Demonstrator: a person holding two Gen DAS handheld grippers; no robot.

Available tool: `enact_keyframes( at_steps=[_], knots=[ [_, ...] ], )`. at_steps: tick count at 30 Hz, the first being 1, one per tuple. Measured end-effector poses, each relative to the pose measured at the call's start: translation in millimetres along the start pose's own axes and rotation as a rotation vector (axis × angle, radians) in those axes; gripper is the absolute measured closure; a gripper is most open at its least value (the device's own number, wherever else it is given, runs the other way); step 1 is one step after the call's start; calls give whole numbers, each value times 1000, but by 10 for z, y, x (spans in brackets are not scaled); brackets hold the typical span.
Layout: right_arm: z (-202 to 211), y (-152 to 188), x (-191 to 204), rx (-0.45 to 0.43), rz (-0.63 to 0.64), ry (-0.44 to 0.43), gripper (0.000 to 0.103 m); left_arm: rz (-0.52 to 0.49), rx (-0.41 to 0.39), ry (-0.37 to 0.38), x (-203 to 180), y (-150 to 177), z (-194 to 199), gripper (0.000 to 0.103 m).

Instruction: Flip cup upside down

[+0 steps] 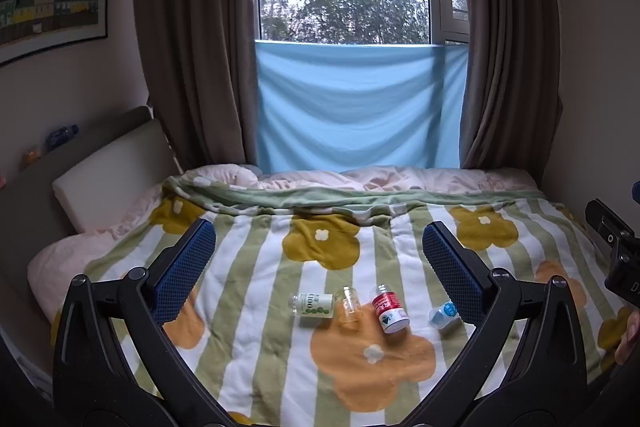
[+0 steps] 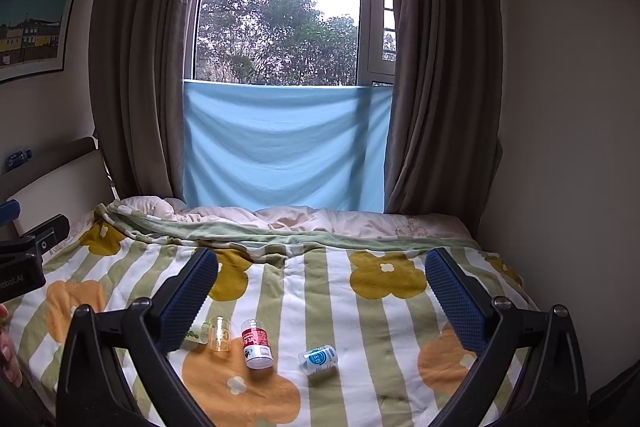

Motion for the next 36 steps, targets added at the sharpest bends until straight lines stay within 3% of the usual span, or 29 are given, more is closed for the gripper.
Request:
enact_keyframes(
  at_steps=[36],
  knots=[
    [40,-35,53,-11,-10,-8,0,8,7,1,-15,-32,-45,0]
  ],
)
Point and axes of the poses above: each gripper's, at about its wrist camera, not at the fingertips, and z roughly against the way its jaws point, x to its left, y to its underside, the point moved 3 cm from there along -z, roughly the way its jaws point, and after that the axes turned 4 degrees about y, right-handed, at the moved point
